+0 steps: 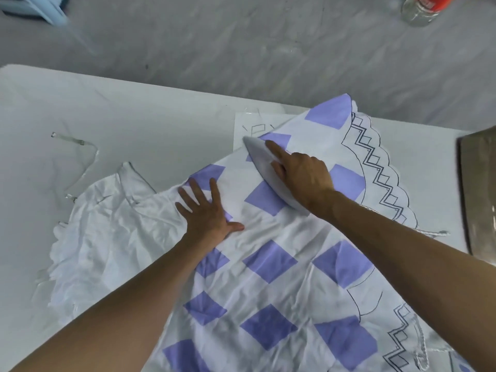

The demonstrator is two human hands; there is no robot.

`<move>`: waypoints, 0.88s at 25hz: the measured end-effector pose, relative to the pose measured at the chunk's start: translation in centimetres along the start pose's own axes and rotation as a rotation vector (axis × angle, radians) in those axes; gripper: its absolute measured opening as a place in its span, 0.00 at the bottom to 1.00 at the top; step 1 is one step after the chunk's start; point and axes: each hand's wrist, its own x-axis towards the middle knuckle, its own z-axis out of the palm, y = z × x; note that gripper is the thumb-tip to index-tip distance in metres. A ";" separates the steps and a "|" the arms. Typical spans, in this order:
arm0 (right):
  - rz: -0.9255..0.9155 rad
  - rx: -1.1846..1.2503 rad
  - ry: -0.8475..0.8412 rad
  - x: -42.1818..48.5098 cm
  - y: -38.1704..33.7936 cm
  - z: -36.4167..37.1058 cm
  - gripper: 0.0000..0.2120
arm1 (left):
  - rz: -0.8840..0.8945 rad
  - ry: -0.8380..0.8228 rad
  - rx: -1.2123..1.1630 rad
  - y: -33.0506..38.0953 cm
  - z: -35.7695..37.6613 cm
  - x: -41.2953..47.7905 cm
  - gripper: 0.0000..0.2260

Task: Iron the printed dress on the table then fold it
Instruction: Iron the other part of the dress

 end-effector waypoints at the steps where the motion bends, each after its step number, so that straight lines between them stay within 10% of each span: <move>1: 0.068 0.031 0.028 0.5 1.1 -0.4 0.23 | 0.006 0.006 0.000 0.0 -0.1 0.0 0.62; 8: 0.267 0.180 0.094 1.7 6.8 -2.6 0.22 | -0.003 0.035 0.064 0.4 -1.8 -0.5 0.60; 12: 0.155 0.215 0.091 1.4 6.7 -2.8 0.22 | 0.418 0.303 0.147 4.7 -2.5 -1.1 0.37; 17: -0.040 0.060 -0.025 1.8 5.3 -2.0 0.22 | 0.508 0.014 0.231 10.2 -2.3 -1.2 0.30; 22: 0.160 0.080 0.051 2.0 9.8 -2.8 0.22 | 0.467 -0.022 0.330 11.0 -2.1 -0.7 0.30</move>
